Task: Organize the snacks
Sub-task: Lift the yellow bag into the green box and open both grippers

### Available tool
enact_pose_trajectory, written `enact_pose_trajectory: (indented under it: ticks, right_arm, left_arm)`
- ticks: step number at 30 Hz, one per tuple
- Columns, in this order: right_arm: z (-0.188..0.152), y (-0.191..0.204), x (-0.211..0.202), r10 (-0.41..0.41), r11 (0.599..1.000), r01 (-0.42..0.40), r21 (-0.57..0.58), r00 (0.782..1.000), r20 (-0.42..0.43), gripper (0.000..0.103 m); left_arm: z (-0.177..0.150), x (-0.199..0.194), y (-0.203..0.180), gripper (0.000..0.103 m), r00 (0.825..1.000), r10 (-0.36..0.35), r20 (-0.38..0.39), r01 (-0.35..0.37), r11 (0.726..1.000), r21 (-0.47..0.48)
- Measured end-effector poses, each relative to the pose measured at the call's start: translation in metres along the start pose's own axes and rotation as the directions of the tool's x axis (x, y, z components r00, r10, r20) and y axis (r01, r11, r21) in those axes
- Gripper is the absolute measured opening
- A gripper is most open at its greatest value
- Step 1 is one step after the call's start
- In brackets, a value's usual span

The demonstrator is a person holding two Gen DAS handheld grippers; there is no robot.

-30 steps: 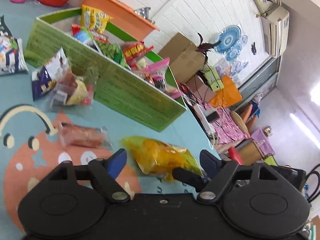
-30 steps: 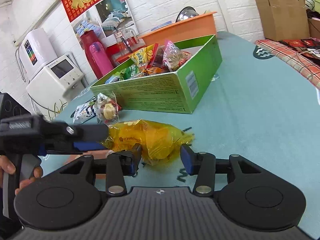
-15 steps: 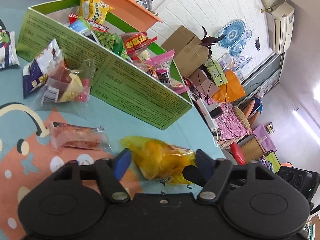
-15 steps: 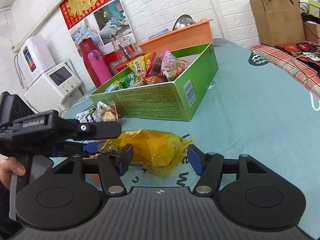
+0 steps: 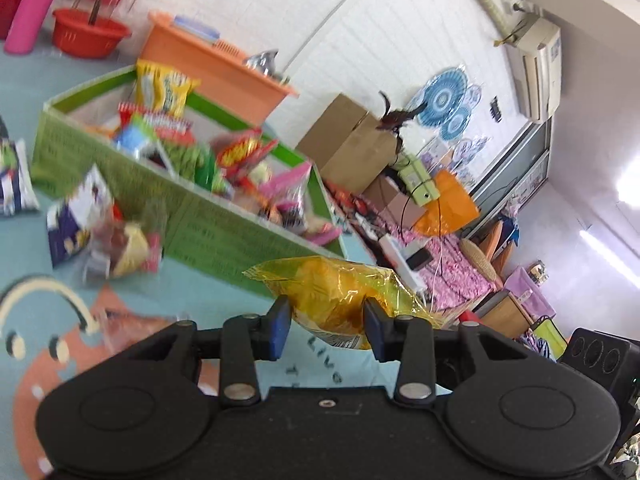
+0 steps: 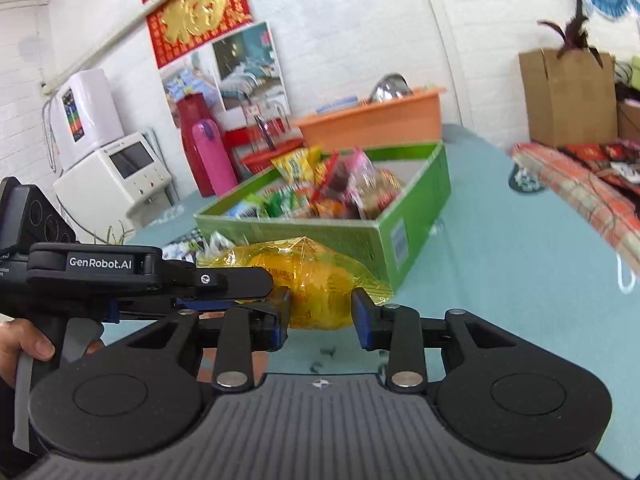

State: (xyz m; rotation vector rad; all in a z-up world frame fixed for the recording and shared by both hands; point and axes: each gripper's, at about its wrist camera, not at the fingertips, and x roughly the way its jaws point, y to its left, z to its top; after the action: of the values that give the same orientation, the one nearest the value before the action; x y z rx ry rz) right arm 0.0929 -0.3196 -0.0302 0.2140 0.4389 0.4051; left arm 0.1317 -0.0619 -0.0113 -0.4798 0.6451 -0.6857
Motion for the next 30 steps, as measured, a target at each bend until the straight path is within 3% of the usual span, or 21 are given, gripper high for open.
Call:
enact_pose_trajectory:
  ticks: [13,26,27,28,30]
  right_arm:
    - [0.071,0.028,0.044,0.084,0.993,-0.070,-0.092,0.983,0.164,0.058]
    - [0.086,0.020,0.127,0.119,0.990,-0.110,-0.085,0.987,0.107,0.058]
    - [0.085,0.019,0.133,0.114,0.991,-0.106,-0.085,0.989,0.099,0.058]
    - [0.084,0.019,0.138,0.104,0.992,-0.096,-0.086,0.991,0.088,0.058]
    - [0.080,0.021,0.147,0.073,0.992,-0.066,-0.108,0.995,0.061,0.060]
  left_arm:
    - [0.077,-0.020,0.007,0.026,0.987,0.042,0.154,-0.053,0.996,0.070]
    - [0.109,0.006,0.071,0.027,0.981,0.123,0.149,-0.125,0.992,0.006]
    - [0.110,0.009,0.076,0.037,0.982,0.125,0.143,-0.127,0.992,0.002]
    - [0.109,0.013,0.080,0.064,0.982,0.131,0.138,-0.132,0.991,-0.002]
    - [0.107,0.017,0.086,0.103,0.980,0.153,0.127,-0.153,0.988,-0.007]
